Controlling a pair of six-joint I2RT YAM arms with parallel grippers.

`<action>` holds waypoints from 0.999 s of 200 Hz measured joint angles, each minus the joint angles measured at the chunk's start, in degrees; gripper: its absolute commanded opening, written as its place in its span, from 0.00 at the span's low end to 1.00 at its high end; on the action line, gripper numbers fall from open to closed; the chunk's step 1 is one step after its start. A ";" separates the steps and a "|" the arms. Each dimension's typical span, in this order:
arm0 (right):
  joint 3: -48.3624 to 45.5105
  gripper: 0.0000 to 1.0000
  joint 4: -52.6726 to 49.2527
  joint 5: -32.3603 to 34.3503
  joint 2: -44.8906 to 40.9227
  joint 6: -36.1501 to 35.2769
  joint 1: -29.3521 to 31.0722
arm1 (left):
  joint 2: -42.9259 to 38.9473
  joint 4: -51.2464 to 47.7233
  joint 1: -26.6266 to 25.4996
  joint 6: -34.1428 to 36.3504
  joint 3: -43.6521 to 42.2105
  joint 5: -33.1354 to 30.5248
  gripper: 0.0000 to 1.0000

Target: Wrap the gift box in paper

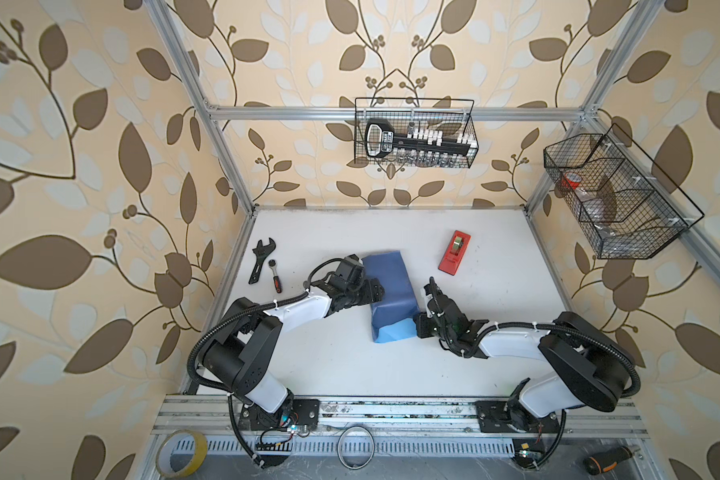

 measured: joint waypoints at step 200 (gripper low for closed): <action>-0.57 0.58 -0.68 -0.20 -5.31 -1.20 1.07 | -0.04 0.20 0.00 0.00 -0.11 0.00 0.86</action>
